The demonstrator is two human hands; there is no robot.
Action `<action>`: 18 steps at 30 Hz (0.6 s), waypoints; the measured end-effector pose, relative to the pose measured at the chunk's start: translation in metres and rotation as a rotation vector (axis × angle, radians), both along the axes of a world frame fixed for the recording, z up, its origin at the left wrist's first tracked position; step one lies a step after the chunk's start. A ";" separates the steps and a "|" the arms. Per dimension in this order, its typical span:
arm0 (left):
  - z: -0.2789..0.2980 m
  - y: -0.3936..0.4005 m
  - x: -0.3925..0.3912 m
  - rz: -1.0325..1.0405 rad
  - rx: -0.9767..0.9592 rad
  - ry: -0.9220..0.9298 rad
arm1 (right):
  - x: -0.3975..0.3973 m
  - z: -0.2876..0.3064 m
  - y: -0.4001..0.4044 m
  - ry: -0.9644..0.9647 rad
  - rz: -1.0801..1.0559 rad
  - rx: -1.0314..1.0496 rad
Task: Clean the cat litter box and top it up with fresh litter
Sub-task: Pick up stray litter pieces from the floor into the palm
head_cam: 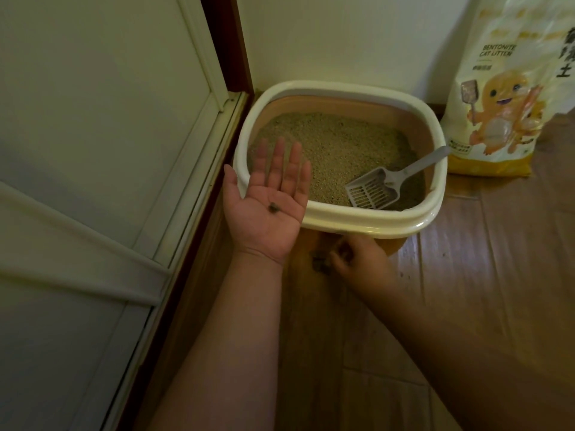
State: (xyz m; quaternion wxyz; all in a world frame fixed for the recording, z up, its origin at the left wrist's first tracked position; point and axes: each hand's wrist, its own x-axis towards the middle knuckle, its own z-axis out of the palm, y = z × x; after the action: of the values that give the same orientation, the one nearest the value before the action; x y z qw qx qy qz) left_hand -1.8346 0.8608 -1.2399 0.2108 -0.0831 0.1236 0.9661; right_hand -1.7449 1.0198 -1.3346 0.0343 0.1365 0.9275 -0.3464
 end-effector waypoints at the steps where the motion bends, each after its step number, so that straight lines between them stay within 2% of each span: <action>1: -0.001 0.000 0.000 0.008 -0.005 0.001 | -0.003 0.013 0.000 0.105 -0.008 -0.028; 5: -0.006 0.001 0.002 0.037 -0.029 0.001 | -0.022 0.076 -0.004 0.538 0.036 -0.114; 7: -0.009 0.002 0.005 0.025 -0.065 0.006 | -0.033 0.102 -0.011 0.633 0.108 -0.139; 12: -0.008 0.008 0.013 -0.067 -0.050 0.014 | -0.050 0.124 -0.032 0.511 0.406 -0.036; 18: -0.009 0.011 0.011 -0.074 -0.075 0.051 | -0.050 0.114 -0.035 0.549 0.431 0.030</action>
State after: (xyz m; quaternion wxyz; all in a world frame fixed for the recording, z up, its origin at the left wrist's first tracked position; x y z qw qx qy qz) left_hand -1.8235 0.8720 -1.2487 0.2397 -0.0618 0.1680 0.9542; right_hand -1.7950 0.9847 -1.2208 -0.1459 -0.1602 0.9146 -0.3415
